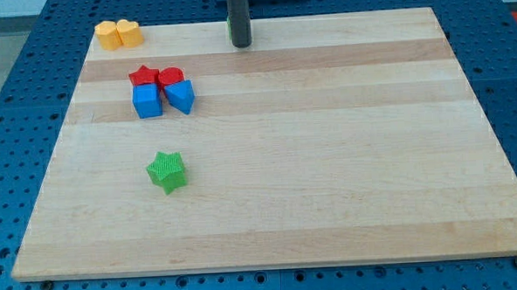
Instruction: Place green star beside green circle
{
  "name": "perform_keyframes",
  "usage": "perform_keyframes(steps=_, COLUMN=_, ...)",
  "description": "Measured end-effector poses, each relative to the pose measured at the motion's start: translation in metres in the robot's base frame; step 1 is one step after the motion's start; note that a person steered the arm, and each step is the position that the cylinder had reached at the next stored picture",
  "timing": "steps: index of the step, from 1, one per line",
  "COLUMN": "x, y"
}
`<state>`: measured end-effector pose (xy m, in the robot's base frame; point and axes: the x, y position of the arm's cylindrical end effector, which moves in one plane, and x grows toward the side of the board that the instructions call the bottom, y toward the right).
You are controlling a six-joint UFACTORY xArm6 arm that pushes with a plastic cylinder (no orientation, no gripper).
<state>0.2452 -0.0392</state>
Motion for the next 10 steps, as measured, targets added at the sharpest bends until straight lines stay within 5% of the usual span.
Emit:
perform_keyframes(steps=1, x=0.040, y=0.009)
perform_keyframes(steps=3, x=0.202, y=0.048)
perform_keyframes(steps=5, x=0.362, y=-0.030)
perform_keyframes(steps=7, x=0.328, y=-0.207)
perform_keyframes(steps=8, x=0.294, y=-0.180)
perform_keyframes(steps=10, x=0.255, y=-0.014)
